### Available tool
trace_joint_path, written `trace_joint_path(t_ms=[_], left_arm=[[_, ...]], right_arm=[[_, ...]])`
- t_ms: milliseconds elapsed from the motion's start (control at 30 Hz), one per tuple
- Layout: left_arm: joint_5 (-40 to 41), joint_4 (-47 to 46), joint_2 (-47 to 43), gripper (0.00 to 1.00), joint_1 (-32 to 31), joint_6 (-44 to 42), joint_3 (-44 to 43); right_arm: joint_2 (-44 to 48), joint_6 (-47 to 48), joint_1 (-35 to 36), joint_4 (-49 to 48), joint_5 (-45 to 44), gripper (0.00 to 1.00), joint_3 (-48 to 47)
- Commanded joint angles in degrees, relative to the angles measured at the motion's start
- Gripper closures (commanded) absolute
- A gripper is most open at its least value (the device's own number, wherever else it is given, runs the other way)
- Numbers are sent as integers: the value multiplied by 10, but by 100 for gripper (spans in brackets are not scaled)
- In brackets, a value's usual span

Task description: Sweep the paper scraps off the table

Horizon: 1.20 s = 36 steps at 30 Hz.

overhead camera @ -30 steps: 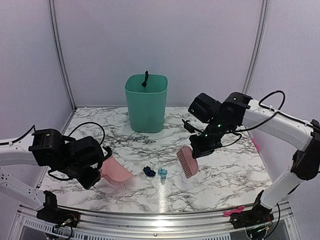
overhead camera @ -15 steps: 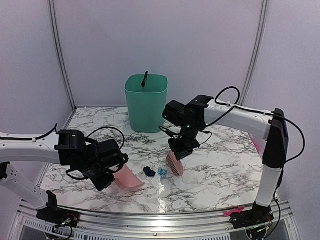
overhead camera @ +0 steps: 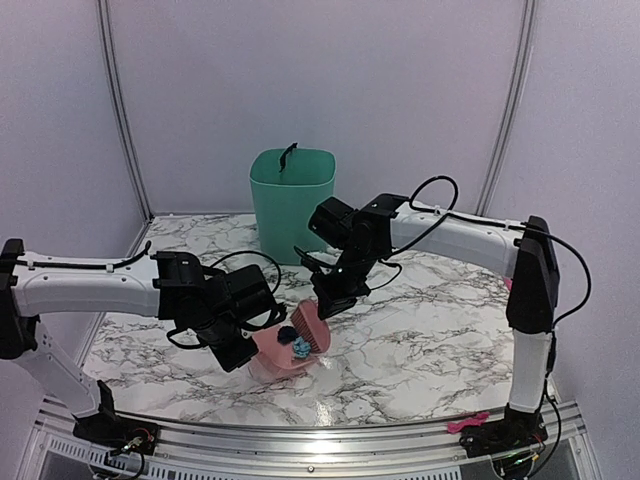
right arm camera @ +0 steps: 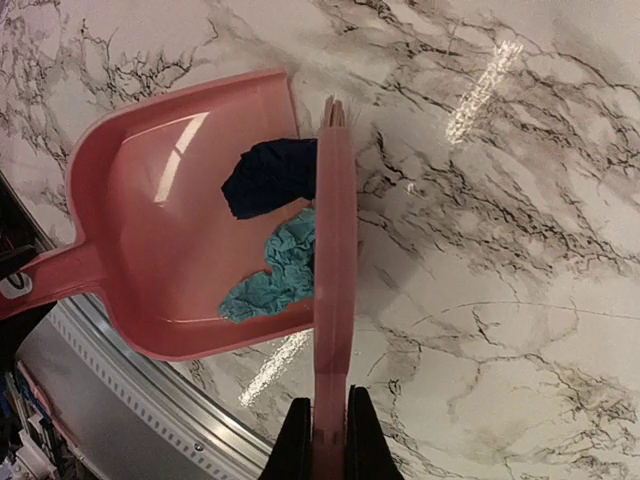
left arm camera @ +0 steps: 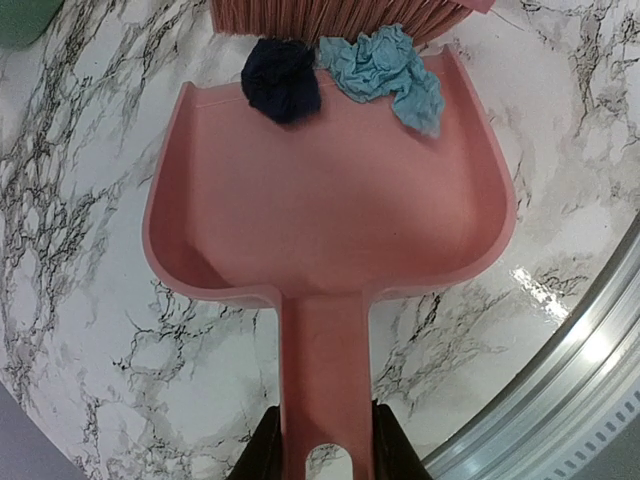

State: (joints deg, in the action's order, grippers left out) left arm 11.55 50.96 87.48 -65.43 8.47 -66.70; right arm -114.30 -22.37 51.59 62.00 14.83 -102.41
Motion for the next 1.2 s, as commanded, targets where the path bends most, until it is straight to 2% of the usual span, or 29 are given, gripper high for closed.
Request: trace_joint_path(t_ms=[0, 333, 567, 767, 1000, 1167], left_arm=[[-22, -19, 17, 100, 9, -28, -1], [11, -60, -13, 100, 12, -17, -4], [73, -88, -66, 100, 13, -15, -13], [99, -105, -76, 100, 15, -25, -53], [107, -106, -47, 100, 24, -56, -140], [117, -107, -29, 100, 35, -71, -187]], right_arm=[[-17, 24, 3, -43, 48, 100, -18], [5, 34, -5, -55, 50, 100, -32], [44, 39, -15, -38, 22, 100, -69], [45, 52, -16, 22, -37, 100, -156], [38, 74, -17, 75, -131, 100, -271], [51, 78, -18, 83, -210, 100, -287]])
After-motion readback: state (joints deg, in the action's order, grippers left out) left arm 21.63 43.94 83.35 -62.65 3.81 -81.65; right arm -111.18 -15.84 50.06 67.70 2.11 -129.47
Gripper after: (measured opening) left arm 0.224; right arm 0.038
